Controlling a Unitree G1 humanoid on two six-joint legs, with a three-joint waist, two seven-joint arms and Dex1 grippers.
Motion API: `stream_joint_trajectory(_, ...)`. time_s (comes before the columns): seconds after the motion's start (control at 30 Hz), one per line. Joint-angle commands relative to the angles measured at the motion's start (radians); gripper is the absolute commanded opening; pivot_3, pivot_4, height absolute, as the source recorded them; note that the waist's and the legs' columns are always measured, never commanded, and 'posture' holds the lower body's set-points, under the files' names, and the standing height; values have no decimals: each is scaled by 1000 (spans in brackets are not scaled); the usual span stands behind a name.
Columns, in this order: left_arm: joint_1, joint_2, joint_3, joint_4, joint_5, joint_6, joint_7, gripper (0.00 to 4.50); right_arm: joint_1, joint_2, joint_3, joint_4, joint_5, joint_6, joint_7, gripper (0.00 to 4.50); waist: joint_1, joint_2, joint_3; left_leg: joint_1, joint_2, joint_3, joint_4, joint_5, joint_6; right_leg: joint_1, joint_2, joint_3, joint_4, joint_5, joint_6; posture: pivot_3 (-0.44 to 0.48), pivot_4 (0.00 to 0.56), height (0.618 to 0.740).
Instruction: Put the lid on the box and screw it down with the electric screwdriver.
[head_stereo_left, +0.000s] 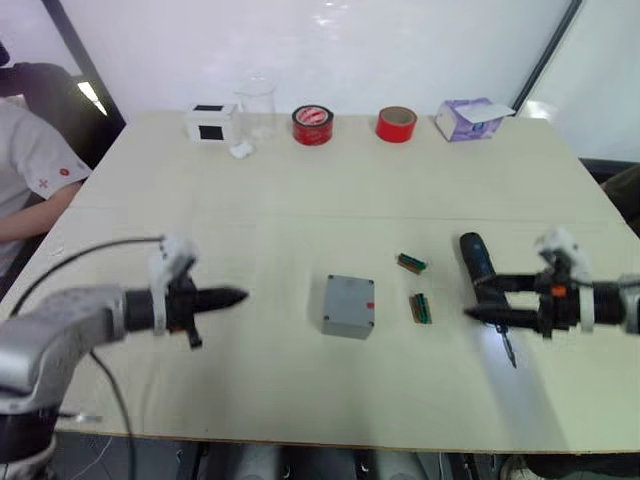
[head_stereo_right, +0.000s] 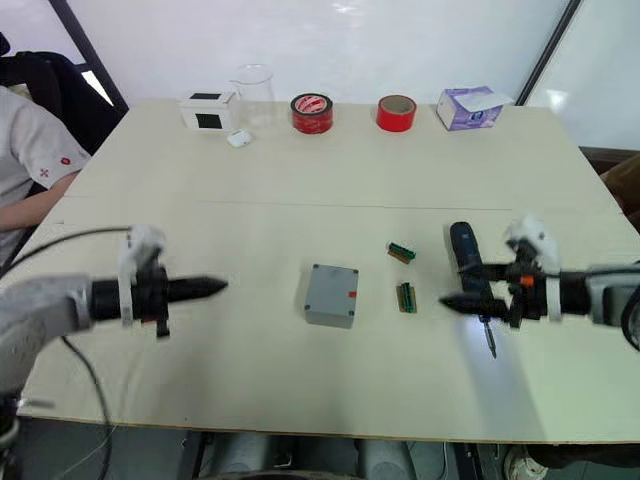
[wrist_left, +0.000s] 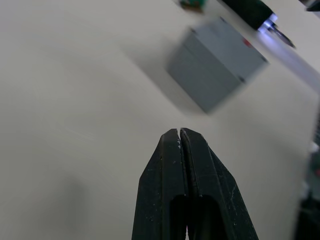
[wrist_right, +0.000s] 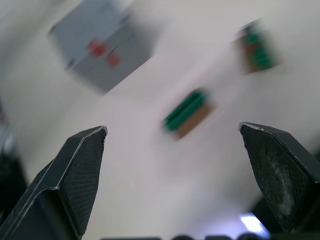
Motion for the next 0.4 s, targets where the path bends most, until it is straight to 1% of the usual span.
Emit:
stream_joint_trajectory(0.03, 67, 22, 1, -118, -47, -4, 7, 0, 85, -15, -78, -91, 53, 24, 62, 4425, 9, 0, 0, 1, 0, 0, 0, 1, -1, 1, 0, 0, 0, -1, -3, 0, 150, 740)
stream_joint_trajectory(0.13, 108, 0, -31, -177, -94, 11, 36, 0, 221, -36, -134, -152, 31, 19, 114, 4425, 12, 0, 0, 3, 0, 0, 0, 1, -2, 3, 1, 0, 1, -1, -4, 0, 150, 740)
stream_joint_trajectory(0.2, 126, -17, -50, -207, -121, 16, 61, 0, 288, -35, -172, -172, 20, 14, 128, 4425, 10, -1, 0, 4, 0, 0, 0, 1, -2, 4, 1, 0, 1, -1, -4, 0, 150, 740)
stream_joint_trajectory(0.3, 141, -21, -87, -238, -145, 17, 91, 0, 362, -24, -213, -196, 10, 8, 139, 4425, 8, -1, 0, 5, 0, 0, 0, 1, -2, 4, 1, 1, 1, -1, -4, 0, 150, 740)
stream_joint_trajectory(0.4, 155, -10, -116, -248, -143, 5, 107, 0, 419, -2, -227, -230, 1, 1, 135, 4425, 8, -1, -1, 6, -1, 1, 0, 1, -2, 4, 3, 1, 1, -1, -4, 0, 150, 740)
